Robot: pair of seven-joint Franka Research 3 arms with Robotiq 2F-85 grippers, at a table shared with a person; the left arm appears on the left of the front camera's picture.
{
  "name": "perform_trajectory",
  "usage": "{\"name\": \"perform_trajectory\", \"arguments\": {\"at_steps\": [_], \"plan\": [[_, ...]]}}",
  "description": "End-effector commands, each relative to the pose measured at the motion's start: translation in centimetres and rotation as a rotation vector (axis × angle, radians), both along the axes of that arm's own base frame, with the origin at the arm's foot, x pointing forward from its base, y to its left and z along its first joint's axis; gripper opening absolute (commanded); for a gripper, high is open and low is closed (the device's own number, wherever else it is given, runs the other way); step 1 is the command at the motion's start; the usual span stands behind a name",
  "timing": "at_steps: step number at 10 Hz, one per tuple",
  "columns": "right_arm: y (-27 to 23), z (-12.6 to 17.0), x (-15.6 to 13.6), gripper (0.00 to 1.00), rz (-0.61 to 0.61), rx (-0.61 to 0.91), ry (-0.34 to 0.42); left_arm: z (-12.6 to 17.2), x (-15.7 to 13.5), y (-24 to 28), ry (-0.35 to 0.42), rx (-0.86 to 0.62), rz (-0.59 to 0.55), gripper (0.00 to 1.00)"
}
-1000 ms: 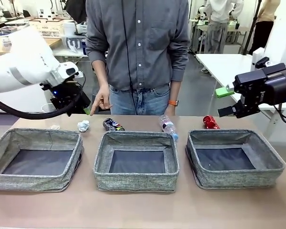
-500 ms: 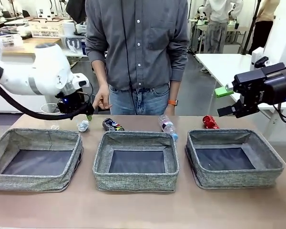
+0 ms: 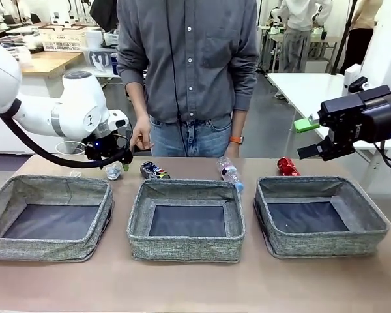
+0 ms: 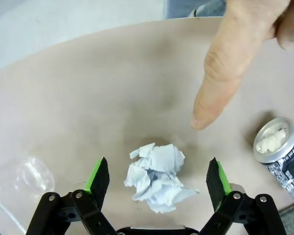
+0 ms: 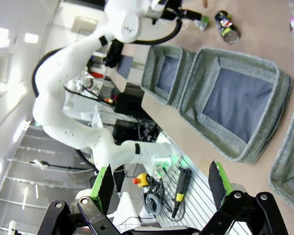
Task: Sort the waste into the appropriate baskets.
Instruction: Pick up the waste item pointed out by the person.
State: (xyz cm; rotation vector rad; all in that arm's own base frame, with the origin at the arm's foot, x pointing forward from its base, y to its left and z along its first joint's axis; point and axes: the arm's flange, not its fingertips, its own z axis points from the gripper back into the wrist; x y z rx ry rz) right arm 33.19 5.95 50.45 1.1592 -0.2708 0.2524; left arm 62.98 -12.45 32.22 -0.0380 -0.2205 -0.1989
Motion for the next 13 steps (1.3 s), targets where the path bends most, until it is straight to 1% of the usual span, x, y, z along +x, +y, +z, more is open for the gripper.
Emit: {"name": "perform_trajectory", "arguments": {"at_steps": [1, 3, 4, 5, 6, 8, 9, 10, 11, 13], "plan": [[0.32, 0.41, 0.3, 1.0, -0.007, 0.025, 0.006, -0.06, 0.62, -0.11, -0.022, 0.018, 0.021, 1.0], [0.32, 0.41, 0.3, 1.0, -0.007, 0.025, 0.006, -0.3, 0.45, -0.46, -0.01, 0.018, 0.021, 1.0], [0.32, 0.41, 0.3, 1.0, -0.007, 0.025, 0.006, -0.45, 0.44, -0.54, 0.012, 0.026, 0.026, 0.41], [0.32, 0.41, 0.3, 1.0, -0.007, 0.025, 0.006, -0.54, 0.39, -0.56, 0.013, 0.036, 0.022, 0.42], [0.32, 0.41, 0.3, 1.0, -0.007, 0.025, 0.006, -0.58, 0.28, -0.6, 0.017, 0.038, 0.02, 0.0], [0.32, 0.41, 0.3, 1.0, -0.007, 0.025, 0.006, -0.52, 0.16, -0.63, 0.022, 0.032, 0.02, 0.0], [0.32, 0.41, 0.3, 1.0, -0.007, 0.025, 0.006, -0.45, 0.11, -0.65, 0.026, 0.029, 0.02, 0.15], [0.32, 0.41, 0.3, 1.0, -0.007, 0.025, 0.006, -0.42, 0.05, -0.65, 0.032, 0.027, 0.016, 0.05], [0.32, 0.41, 0.3, 1.0, -0.007, 0.025, 0.006, -0.39, -0.03, -0.67, 0.039, 0.029, 0.011, 0.0], [0.32, 0.41, 0.3, 1.0, -0.007, 0.025, 0.006, -0.26, -0.25, -0.6, 0.046, 0.033, 0.011, 0.0]]}}
